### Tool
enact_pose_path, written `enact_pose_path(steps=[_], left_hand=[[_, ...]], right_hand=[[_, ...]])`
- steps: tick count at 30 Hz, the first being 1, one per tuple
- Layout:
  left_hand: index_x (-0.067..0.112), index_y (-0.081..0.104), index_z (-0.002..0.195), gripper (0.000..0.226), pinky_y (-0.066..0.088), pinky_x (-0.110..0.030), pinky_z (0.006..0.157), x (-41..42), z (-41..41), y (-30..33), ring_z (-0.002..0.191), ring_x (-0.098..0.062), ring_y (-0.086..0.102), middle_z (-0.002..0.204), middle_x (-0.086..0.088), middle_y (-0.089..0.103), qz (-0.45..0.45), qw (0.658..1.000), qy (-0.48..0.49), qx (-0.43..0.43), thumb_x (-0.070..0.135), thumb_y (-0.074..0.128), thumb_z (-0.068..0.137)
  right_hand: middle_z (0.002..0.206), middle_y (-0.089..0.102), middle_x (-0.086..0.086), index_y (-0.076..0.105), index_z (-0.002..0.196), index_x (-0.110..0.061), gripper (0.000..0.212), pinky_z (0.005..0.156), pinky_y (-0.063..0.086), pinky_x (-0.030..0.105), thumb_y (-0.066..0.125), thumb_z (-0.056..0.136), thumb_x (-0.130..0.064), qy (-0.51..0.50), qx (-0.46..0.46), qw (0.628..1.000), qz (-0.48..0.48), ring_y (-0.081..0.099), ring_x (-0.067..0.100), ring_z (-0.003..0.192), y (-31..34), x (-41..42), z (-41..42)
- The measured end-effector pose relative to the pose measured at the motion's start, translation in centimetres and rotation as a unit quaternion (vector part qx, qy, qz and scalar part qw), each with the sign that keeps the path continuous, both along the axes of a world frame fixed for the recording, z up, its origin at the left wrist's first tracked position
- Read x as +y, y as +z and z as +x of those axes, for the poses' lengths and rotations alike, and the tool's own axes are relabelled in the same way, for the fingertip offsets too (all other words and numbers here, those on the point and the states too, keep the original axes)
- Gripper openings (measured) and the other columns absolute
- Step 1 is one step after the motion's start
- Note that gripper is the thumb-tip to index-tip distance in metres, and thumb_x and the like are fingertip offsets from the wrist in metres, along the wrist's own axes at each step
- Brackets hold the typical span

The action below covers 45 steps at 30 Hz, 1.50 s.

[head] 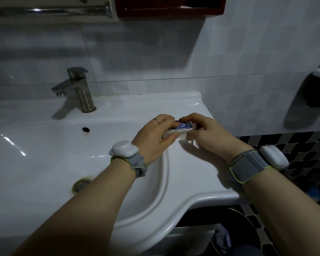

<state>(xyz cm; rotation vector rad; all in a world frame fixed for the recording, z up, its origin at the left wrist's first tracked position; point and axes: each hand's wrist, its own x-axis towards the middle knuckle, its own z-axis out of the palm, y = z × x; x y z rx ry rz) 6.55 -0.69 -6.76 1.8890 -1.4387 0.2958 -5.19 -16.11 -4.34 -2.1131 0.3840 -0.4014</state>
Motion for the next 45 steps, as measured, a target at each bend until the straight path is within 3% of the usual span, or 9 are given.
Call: enact_pose_path(steps=[4,8,10,15,21,25,29,37,45], left_hand=[[0.016,0.067,0.117,0.03,0.045,-0.023,0.093,0.3,-0.02,0.22,0.112,-0.014,0.055,0.129,0.0,0.055,0.018,1.0,-0.005,0.01,0.026,0.071,0.089],[0.013,0.069,0.112,0.023,0.048,-0.033,0.092,0.28,-0.07,0.32,0.111,-0.02,0.058,0.13,-0.002,0.057,0.019,1.0,-0.002,-0.005,0.023,0.067,0.092],[0.012,0.069,0.11,0.023,0.05,-0.036,0.09,0.21,-0.06,0.31,0.108,-0.021,0.06,0.127,-0.002,0.059,0.018,1.0,-0.003,-0.017,0.025,0.066,0.091],[0.008,0.068,0.102,0.019,0.053,-0.042,0.078,-0.1,-0.12,0.58,0.098,-0.026,0.061,0.117,-0.005,0.062,0.019,0.997,-0.009,-0.07,0.024,0.064,0.091],[0.019,0.065,0.108,0.031,0.054,-0.042,0.079,-0.1,-0.07,0.0,0.111,-0.019,0.057,0.126,0.004,0.059,0.024,0.998,0.008,-0.063,0.04,0.05,0.091],[0.021,0.061,0.112,0.024,0.054,-0.042,0.077,-0.31,-0.21,0.05,0.106,-0.018,0.057,0.122,0.006,0.057,0.018,0.998,0.006,-0.058,0.036,0.051,0.095],[0.022,0.059,0.115,0.022,0.052,-0.04,0.079,-0.33,-0.24,0.44,0.102,-0.014,0.055,0.118,0.009,0.055,0.023,0.999,-0.014,-0.039,0.024,0.054,0.094],[0.024,0.059,0.112,0.027,0.052,-0.035,0.076,0.09,-0.09,0.8,0.094,-0.011,0.056,0.111,0.012,0.054,0.002,0.998,0.012,-0.054,0.034,0.064,0.088],[0.015,0.064,0.099,0.017,0.053,-0.038,0.071,0.09,0.7,0.03,0.087,-0.017,0.058,0.11,0.008,0.054,-0.025,0.998,0.034,-0.037,0.028,0.065,0.089]], right_hand=[[0.092,0.071,-0.006,0.068,0.106,-0.035,0.036,0.08,0.052,0.03,0.064,0.071,-0.032,-0.01,-0.015,1.0,-0.01,0.064,0.016,0.08,-0.15,-0.06,0.08],[0.066,0.063,-0.008,0.07,0.099,-0.033,0.018,0.071,0.049,0.034,0.06,0.086,-0.027,-0.018,-0.042,0.999,-0.002,0.057,0.017,0.061,-0.51,-0.23,0.24],[0.063,0.062,-0.009,0.071,0.098,-0.031,0.017,0.069,0.048,0.032,0.061,0.087,-0.024,-0.021,-0.044,0.999,-0.002,0.056,0.017,0.059,-0.49,-0.28,0.25],[0.084,0.069,0.004,0.072,0.101,-0.023,0.017,0.073,0.05,0.034,0.065,0.087,-0.018,-0.012,-0.048,0.999,-0.001,0.058,0.017,0.069,0.13,-0.06,0.38],[0.091,0.067,-0.009,0.068,0.1,-0.034,0.022,0.084,0.052,0.038,0.059,0.079,-0.036,-0.033,-0.046,0.998,-0.042,0.059,0.015,0.081,-0.34,0.15,0.61],[0.104,0.064,-0.008,0.065,0.101,-0.037,0.026,0.088,0.052,0.042,0.056,0.077,-0.04,-0.046,-0.054,0.995,-0.064,0.059,0.017,0.087,-0.49,0.26,0.62],[0.11,0.064,-0.013,0.063,0.112,-0.038,0.031,0.091,0.051,0.034,0.061,0.083,-0.047,-0.053,-0.069,0.996,-0.023,0.061,0.012,0.092,-0.38,0.31,0.39],[0.109,0.063,-0.01,0.058,0.121,-0.033,0.052,0.084,0.052,0.028,0.074,0.073,-0.023,-0.048,-0.061,0.995,-0.066,0.058,0.004,0.077,-0.16,0.45,-0.09],[0.074,0.053,-0.016,0.068,0.11,-0.03,0.034,0.07,0.043,0.023,0.072,0.076,-0.025,-0.078,-0.041,0.99,-0.113,0.051,0.008,0.064,-0.51,-0.12,0.33]])
